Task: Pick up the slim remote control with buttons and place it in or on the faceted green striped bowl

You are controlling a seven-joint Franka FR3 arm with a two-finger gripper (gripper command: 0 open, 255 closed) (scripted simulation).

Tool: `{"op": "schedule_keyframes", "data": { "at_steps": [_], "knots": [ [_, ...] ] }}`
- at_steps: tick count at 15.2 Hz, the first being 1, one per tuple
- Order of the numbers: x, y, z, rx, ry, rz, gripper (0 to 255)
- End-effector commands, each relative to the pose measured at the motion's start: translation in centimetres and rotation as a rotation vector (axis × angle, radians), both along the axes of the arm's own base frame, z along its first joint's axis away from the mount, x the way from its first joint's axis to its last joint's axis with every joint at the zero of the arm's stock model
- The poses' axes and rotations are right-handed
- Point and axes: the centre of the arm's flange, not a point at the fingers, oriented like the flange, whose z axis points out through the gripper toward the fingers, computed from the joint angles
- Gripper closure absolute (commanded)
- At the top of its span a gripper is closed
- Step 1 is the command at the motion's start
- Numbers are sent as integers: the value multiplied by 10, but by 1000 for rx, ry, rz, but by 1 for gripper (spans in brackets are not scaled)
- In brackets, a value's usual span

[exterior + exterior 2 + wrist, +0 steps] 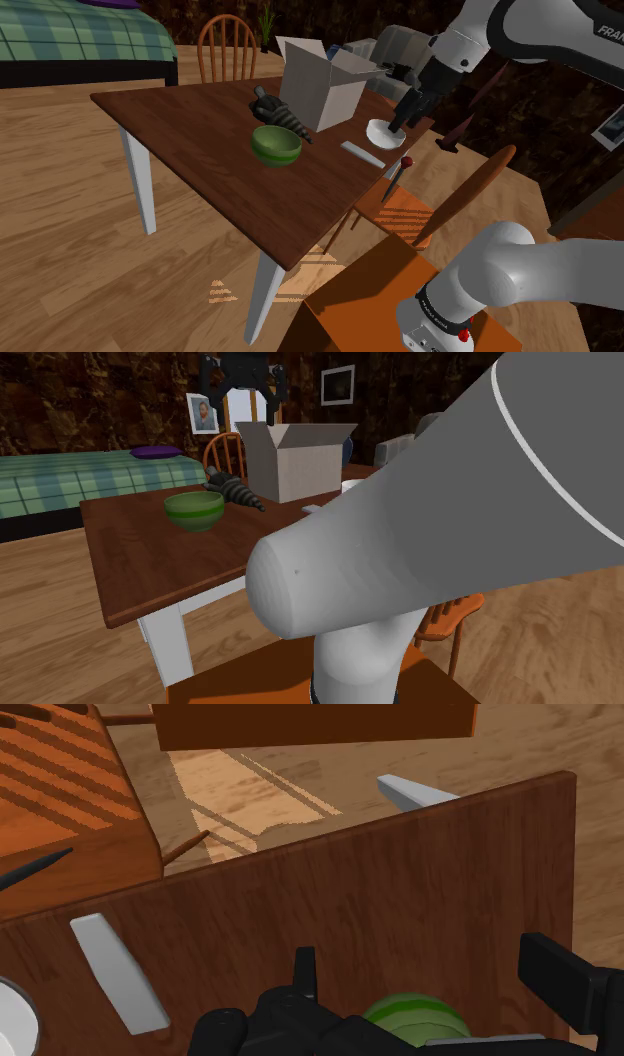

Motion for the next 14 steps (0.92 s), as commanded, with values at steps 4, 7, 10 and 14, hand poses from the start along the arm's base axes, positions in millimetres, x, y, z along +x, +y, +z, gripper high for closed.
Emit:
{"op": "schedule_keyframes", "data": {
  "at_steps": [4,7,10,14],
  "knots": [
    [16,-29,-22,1,-1,9,0],
    [33,-58,-43,1,-1,17,0],
    [50,-87,-65,2,-2,26,0],
    [73,-125,-94,2,-3,37,0]
  ]
}}
